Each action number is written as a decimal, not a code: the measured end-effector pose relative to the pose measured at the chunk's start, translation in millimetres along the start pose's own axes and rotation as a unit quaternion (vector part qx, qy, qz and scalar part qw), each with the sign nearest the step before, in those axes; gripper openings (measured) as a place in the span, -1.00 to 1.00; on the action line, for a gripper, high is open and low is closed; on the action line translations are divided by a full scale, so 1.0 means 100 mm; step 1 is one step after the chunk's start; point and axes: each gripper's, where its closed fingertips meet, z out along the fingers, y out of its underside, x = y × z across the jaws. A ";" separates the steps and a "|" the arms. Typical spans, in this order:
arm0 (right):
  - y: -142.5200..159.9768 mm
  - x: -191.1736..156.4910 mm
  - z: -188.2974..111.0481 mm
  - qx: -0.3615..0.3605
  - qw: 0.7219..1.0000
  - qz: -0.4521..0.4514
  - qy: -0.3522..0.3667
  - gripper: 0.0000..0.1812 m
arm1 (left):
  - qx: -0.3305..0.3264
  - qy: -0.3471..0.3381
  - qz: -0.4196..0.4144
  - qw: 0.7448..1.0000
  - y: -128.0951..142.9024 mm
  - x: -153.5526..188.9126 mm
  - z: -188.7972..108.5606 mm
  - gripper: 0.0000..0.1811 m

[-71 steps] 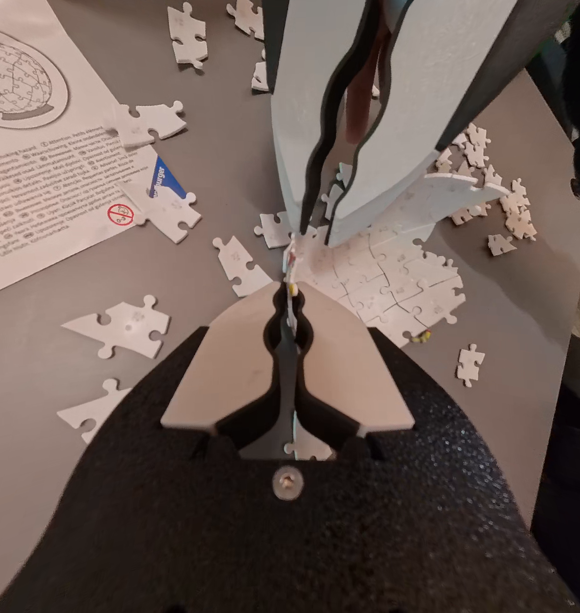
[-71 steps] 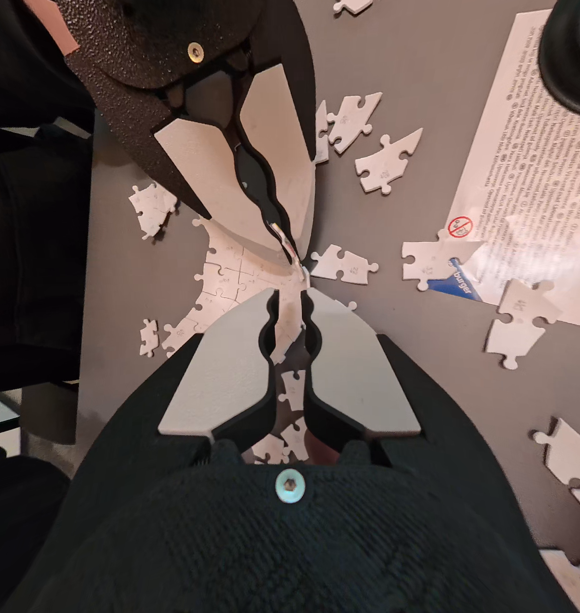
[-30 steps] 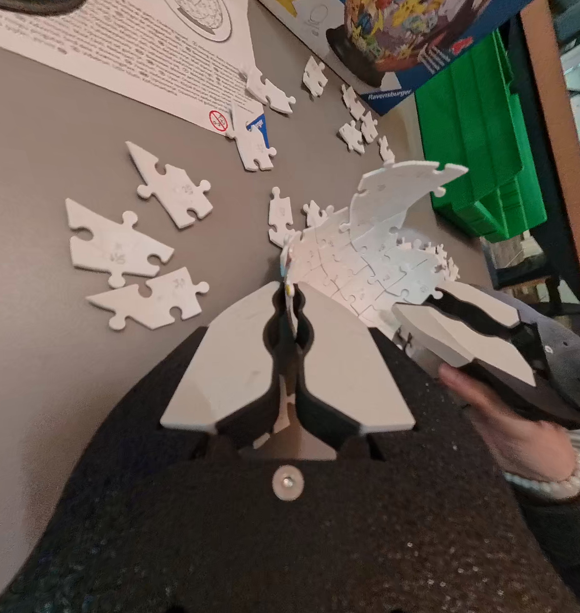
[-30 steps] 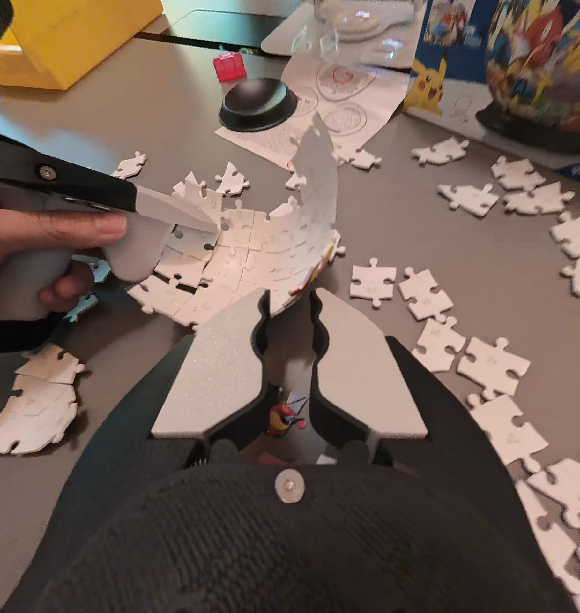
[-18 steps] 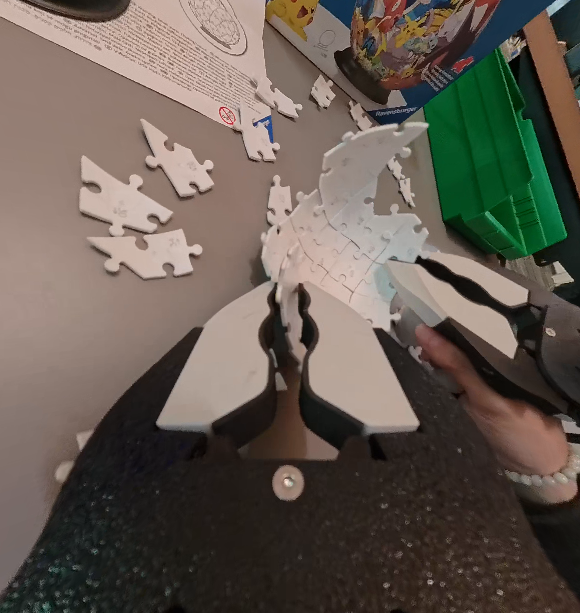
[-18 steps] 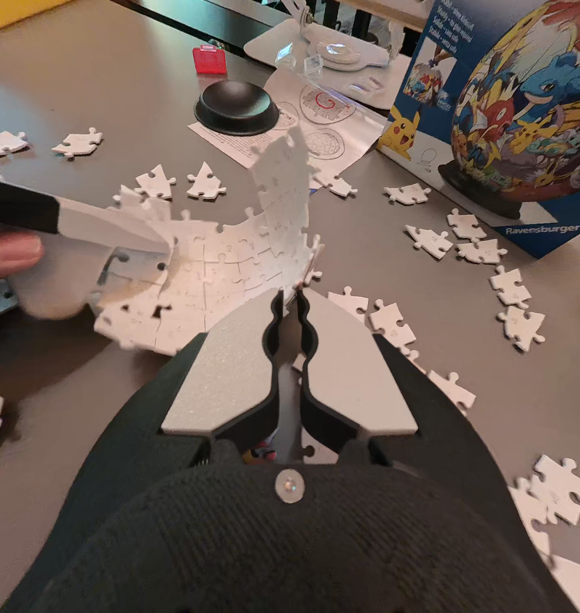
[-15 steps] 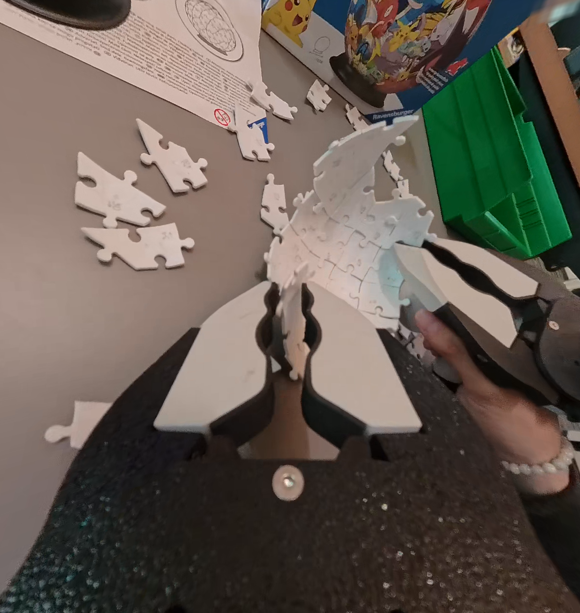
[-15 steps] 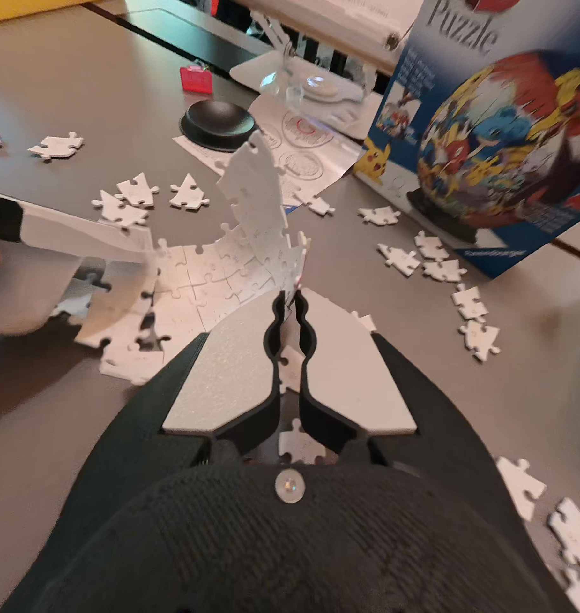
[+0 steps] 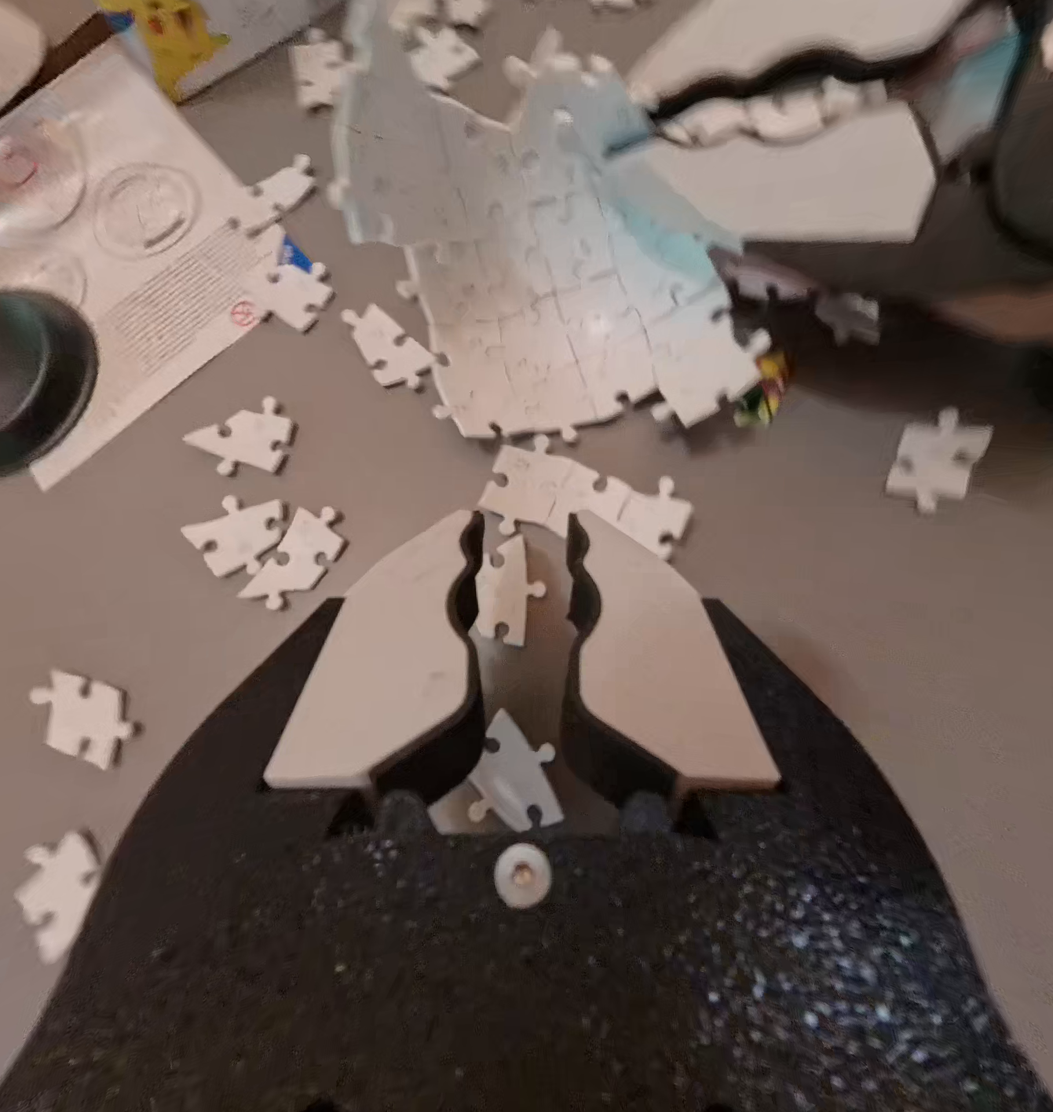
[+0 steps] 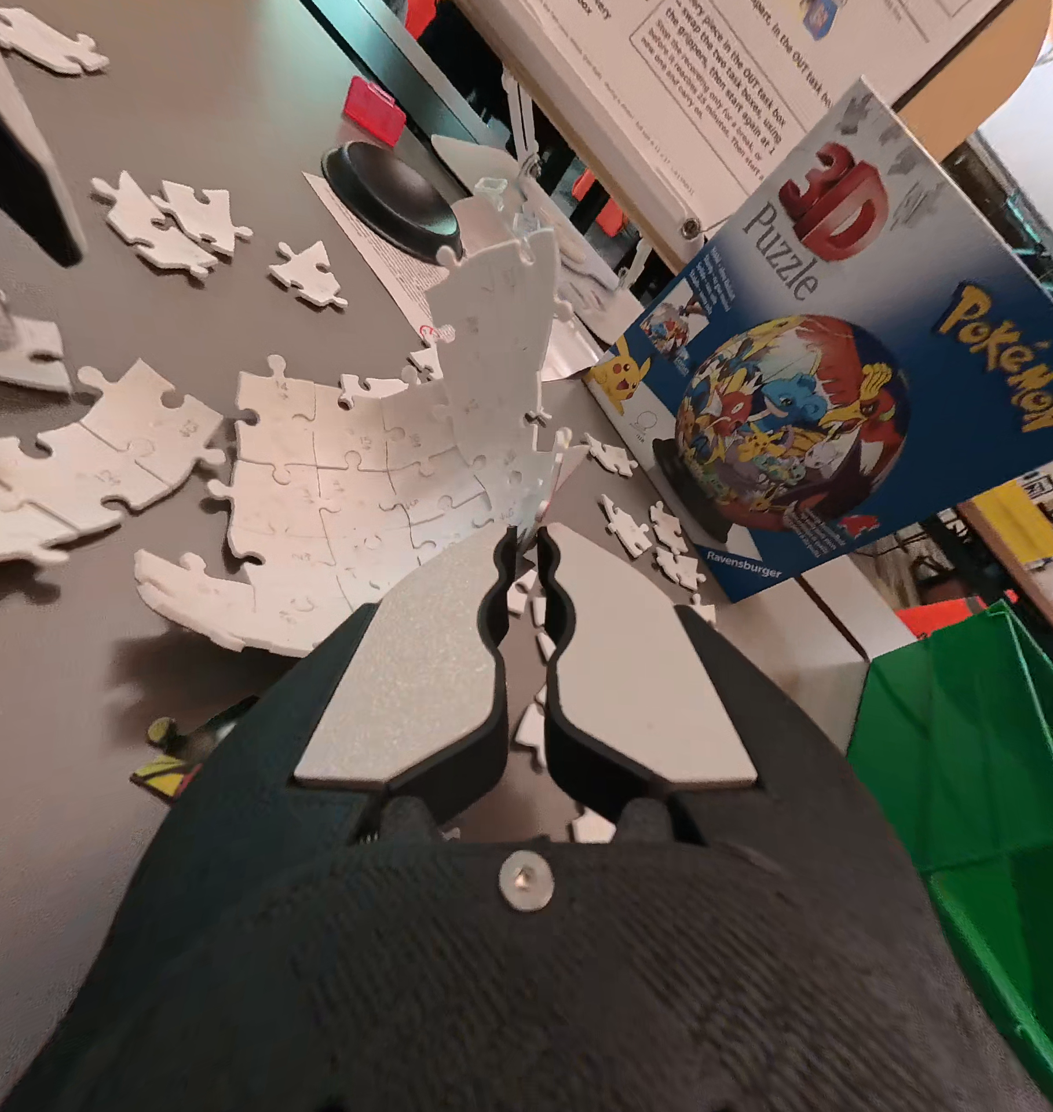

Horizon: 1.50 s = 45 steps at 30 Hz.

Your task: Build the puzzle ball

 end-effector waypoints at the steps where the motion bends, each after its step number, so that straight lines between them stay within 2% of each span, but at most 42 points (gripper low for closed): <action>1: 0.00 0.00 -0.01 0.001 1.000 -0.008 0.000 -0.93 | -0.016 0.009 0.028 0.999 0.04 0.04 0.00 -0.74; 4: -0.01 -0.01 -0.05 0.015 0.999 -0.035 0.009 -0.93 | -0.053 0.021 0.044 0.997 0.11 0.12 0.03 -0.85; 10: -0.08 -0.11 -0.12 0.042 0.996 -0.084 0.008 -0.93 | -0.084 0.030 0.023 0.996 0.18 0.29 0.16 -0.86; 14: -0.09 -0.16 -0.15 0.045 0.993 -0.113 0.012 -0.92 | -0.082 0.023 -0.008 0.996 0.20 0.37 0.18 -0.85; 23: -0.18 -0.21 -0.19 0.062 0.981 -0.180 0.040 -0.92 | -0.048 -0.057 -0.126 0.989 0.23 0.41 0.15 -0.89; 25: -0.20 -0.22 -0.19 0.063 0.978 -0.195 0.046 -0.92 | -0.044 -0.066 -0.122 0.989 0.23 0.40 0.15 -0.88; 27: -0.23 -0.22 -0.20 0.067 0.974 -0.211 0.055 -0.92 | -0.040 -0.081 -0.105 0.990 0.21 0.34 0.11 -0.77; 30: -0.27 -0.23 -0.23 0.077 0.969 -0.226 0.066 -0.92 | -0.005 -0.079 -0.084 0.993 0.11 0.28 0.02 -0.76; 32: -0.29 -0.24 -0.23 0.081 0.966 -0.235 0.069 -0.92 | -0.011 -0.084 -0.080 0.993 0.12 0.22 -0.02 -0.76; 35: -0.32 -0.25 -0.24 0.086 0.964 -0.241 0.073 -0.93 | -0.021 -0.121 -0.079 0.989 0.17 -0.01 -0.06 -0.65; 37: -0.33 -0.25 -0.24 0.088 0.963 -0.245 0.075 -0.92 | 0.007 -0.127 -0.081 0.989 0.09 -0.17 -0.07 -0.59; 39: -0.34 -0.25 -0.24 0.093 0.963 -0.242 0.076 -0.93 | 0.050 -0.107 -0.062 0.991 -0.07 -0.28 -0.06 -0.54; 41: -0.34 -0.25 -0.24 0.096 0.964 -0.236 0.073 -0.92 | 0.093 -0.060 -0.020 0.994 -0.23 -0.32 0.01 -0.59; 45: -0.36 -0.26 -0.25 0.104 0.967 -0.222 0.067 -0.93 | 0.094 0.076 0.007 0.993 -0.31 -0.23 0.25 -0.66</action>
